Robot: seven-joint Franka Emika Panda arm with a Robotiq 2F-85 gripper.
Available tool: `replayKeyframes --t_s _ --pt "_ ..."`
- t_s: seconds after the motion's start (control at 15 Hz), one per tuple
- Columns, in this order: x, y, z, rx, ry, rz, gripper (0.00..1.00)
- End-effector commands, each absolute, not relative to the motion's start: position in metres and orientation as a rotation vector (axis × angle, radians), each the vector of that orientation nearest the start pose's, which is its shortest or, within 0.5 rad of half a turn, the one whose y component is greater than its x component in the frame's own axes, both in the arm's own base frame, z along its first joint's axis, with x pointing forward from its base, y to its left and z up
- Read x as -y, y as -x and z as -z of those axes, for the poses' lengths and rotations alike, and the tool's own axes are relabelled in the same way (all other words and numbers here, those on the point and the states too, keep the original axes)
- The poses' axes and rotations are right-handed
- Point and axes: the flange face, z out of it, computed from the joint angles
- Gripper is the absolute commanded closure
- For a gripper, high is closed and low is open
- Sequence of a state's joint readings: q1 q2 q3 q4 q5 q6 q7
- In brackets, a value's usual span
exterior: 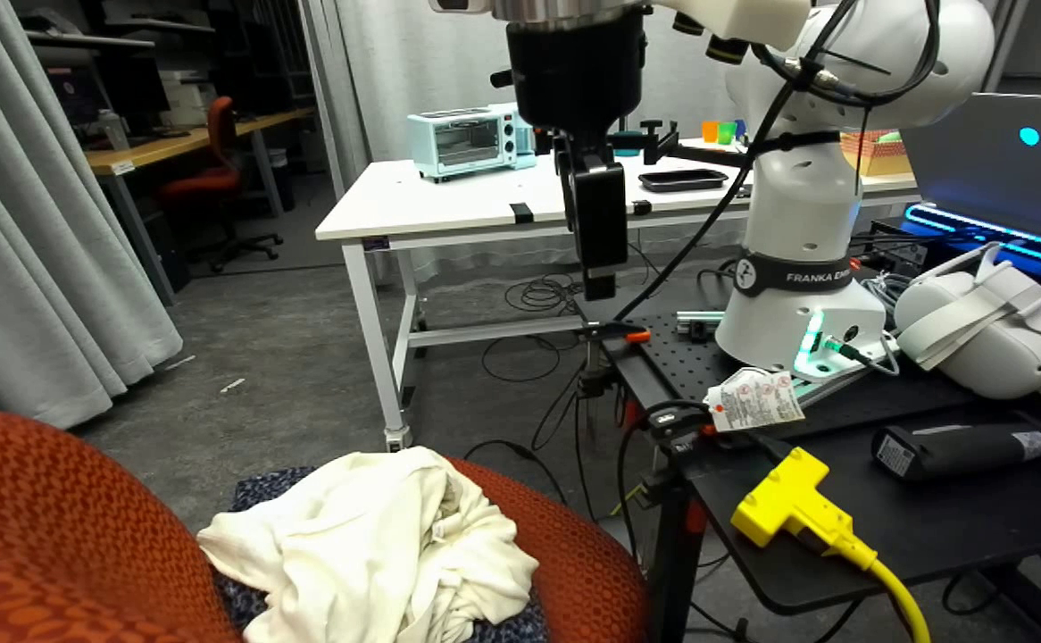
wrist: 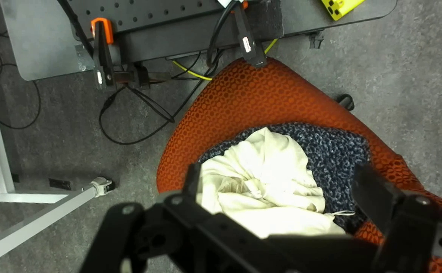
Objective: Hang the white blanket on the backrest of the orange chair
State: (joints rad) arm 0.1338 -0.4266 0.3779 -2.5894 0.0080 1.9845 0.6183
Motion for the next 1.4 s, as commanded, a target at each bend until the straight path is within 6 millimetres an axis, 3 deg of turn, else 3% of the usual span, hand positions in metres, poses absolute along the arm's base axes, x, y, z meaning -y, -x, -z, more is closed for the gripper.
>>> replayKeyframes --t_s 0.0,1.13,1.2,1.33 --pt "-0.181 -0.331 -0.379 -0.224 3.363 -0.226 0.00" --pt "-0.181 -0.331 -0.375 -0.262 3.360 -0.171 0.00" --pt "-0.138 -0.383 -0.360 -0.264 3.376 -0.150 0.00" --pt "-0.118 -0.404 -0.358 -0.279 3.386 -0.052 0.00"
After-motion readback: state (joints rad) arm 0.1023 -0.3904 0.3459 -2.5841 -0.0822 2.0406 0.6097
